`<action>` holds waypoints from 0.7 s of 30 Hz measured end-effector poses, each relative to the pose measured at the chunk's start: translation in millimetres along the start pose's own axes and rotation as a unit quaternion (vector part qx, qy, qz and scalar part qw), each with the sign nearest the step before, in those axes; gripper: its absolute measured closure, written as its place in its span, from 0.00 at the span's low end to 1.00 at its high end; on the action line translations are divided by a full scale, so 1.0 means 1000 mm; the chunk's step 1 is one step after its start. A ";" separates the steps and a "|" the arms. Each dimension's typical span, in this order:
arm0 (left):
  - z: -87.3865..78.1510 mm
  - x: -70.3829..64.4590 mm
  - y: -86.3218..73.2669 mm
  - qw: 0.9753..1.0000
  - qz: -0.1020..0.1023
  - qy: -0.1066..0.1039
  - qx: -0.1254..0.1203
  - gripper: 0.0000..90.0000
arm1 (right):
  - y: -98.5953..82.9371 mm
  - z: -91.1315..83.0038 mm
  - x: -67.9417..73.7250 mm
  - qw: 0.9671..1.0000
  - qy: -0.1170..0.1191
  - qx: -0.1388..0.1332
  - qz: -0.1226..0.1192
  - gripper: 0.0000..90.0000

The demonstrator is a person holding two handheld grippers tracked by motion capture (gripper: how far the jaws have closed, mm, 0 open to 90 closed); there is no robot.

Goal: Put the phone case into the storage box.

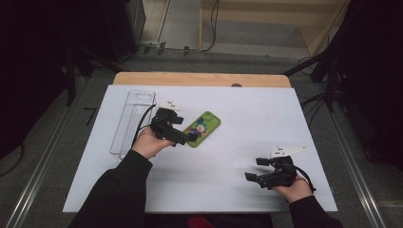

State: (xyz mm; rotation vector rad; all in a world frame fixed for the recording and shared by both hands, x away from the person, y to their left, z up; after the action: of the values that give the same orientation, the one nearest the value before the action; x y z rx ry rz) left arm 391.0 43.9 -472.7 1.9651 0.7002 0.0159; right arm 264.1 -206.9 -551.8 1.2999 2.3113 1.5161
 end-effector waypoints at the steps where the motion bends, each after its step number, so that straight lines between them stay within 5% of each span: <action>1: 0.002 0.001 0.001 1.000 0.002 0.003 0.002 0.00 | 0.000 0.000 0.000 1.000 -0.001 0.000 0.000 0.15; 21: 0.029 0.026 0.017 0.999 -0.011 0.030 0.007 0.00 | 0.000 0.000 0.000 1.000 -0.001 0.002 -0.002 0.15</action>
State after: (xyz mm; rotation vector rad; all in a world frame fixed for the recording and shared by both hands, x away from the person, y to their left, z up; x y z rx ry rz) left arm 429.7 27.4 -480.1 1.9768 0.7629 0.0564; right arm 263.9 -206.5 -552.1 1.2977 2.3165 1.5089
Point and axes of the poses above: each handheld gripper's, and its own axes: z roughly forward along the jaws, y roughly out of its top, x roughly to its left, the point moved 8 cm from there along z, roughly forward along the jaws, and after that the axes turned 10 degrees about -x, right-handed, at the moved point
